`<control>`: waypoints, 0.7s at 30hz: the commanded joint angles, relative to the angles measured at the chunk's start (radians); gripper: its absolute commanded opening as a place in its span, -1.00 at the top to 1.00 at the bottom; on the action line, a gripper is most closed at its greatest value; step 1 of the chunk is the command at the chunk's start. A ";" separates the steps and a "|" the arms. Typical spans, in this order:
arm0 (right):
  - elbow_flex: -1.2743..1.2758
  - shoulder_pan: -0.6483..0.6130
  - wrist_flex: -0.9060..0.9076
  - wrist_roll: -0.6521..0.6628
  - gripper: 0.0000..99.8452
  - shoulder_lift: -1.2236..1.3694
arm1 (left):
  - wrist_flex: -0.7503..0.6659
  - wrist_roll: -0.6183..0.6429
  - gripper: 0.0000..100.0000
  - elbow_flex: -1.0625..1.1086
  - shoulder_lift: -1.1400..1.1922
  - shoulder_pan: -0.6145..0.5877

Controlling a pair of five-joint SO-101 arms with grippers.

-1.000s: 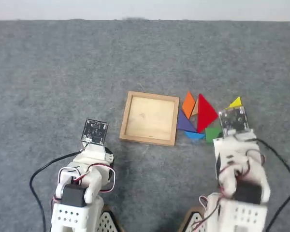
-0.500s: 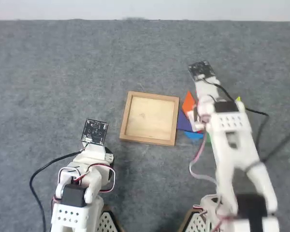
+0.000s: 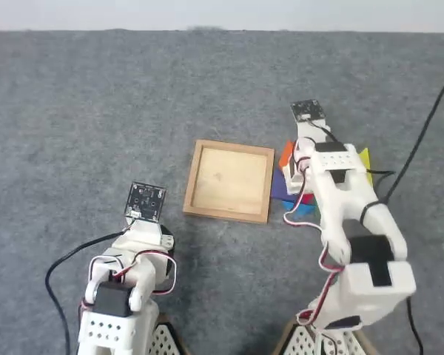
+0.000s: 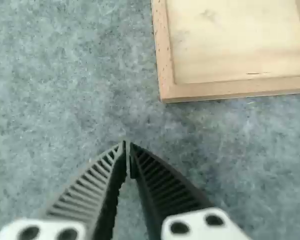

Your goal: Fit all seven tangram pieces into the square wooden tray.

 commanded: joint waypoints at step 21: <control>-0.121 0.028 -0.165 -0.014 0.42 0.099 | 0.006 0.012 0.98 -0.013 -0.012 0.002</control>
